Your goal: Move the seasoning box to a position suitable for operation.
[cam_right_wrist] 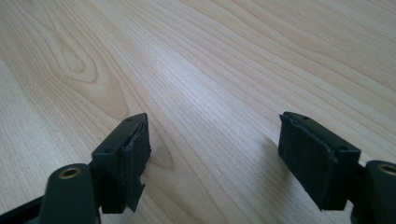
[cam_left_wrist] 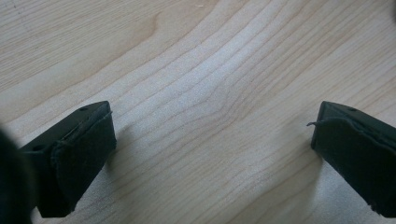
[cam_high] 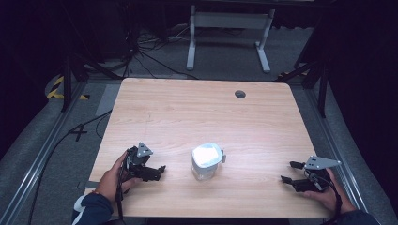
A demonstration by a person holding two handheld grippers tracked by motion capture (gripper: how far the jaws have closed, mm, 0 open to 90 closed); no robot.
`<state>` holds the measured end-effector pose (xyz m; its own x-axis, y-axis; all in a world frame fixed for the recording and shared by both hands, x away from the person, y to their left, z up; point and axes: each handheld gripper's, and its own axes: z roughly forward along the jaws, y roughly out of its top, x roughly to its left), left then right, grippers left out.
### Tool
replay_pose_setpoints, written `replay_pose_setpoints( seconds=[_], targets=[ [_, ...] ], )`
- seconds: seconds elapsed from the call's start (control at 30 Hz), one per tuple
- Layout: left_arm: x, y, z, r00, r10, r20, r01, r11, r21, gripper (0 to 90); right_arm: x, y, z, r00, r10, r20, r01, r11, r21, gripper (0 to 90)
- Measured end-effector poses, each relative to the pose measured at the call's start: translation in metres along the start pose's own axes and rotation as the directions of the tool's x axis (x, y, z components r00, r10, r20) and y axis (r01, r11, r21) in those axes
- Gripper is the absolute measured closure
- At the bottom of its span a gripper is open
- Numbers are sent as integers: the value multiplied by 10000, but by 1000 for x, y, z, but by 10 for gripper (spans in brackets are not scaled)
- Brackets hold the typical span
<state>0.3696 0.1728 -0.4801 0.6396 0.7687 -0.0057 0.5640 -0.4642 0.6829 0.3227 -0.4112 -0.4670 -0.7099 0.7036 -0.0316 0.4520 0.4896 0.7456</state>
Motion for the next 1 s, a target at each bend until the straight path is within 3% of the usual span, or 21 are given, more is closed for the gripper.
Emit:
replay_pose_setpoints(
  seconds=[0.03, 0.07, 0.17, 0.3, 0.43, 0.53, 0.6, 0.63, 0.67, 0.77, 0.8, 0.9, 1.0],
  targets=[
    [0, 0, 0, 10000, -18, -9, 18, 10000, -10, 1, 0, 0, 0, 10000, 4, 9, -4, 10000, 4, 250],
    [-3, 1, 1, 9996, -288, -33, 288, 9996, 34, 0, 0, 0, -1, 10000, 37, 33, -37, 10000, 10, 251],
    [-6, 4, 4, 9992, -394, -69, 394, 9992, 41, 0, 0, 0, -2, 10000, 28, 84, -28, 10000, 71, 308],
    [-5, 3, 4, 9997, -255, -28, 255, 9997, -54, 0, -1, 3, -5, 9996, 106, 275, -114, 9996, 272, 396],
    [-5, 2, 2, 9999, -100, 97, 99, 9999, 101, 0, -1, 13, -13, 9980, 461, 434, -438, 9977, -524, 534],
    [-6, 2, 3, 9999, -123, 76, 124, 9999, -38, 1, -2, 24, -17, 9976, 688, -39, -688, 9898, -1249, 638],
    [-6, 2, 3, 9999, -122, 117, 123, 9999, -51, 1, -1, 34, -15, 9971, 712, -250, -741, 9874, -1398, 690],
    [-6, 2, 3, 9998, -22, 173, 23, 10000, -49, 1, 0, 43, -13, 9950, 804, -596, -883, 9855, -1446, 743],
    [-6, 2, 3, 9996, 53, 263, -51, 10000, -70, 1, 3, 48, -13, 9936, 765, -833, -884, 9847, -1499, 784],
    [-8, 5, 5, 9993, 152, 352, -151, 9999, -37, 0, 16, 67, -11, 9949, 68, -1004, -229, 9870, -1594, 866],
    [-8, 5, 5, 9993, 152, 352, -151, 9999, -37, 0, 16, 67, -11, 9949, 68, -1004, -229, 9870, -1594, 866],
    [-10, 6, 6, 9991, 191, 372, -190, 9998, -39, 1, 27, 91, 0, 9886, -813, -1271, 600, 9848, -1628, 900],
    [-10, 6, 6, 9991, 194, 385, -192, 9998, -41, 2, 30, 104, 7, 9827, -1065, -1513, 796, 9815, -1741, 900]
  ],
)
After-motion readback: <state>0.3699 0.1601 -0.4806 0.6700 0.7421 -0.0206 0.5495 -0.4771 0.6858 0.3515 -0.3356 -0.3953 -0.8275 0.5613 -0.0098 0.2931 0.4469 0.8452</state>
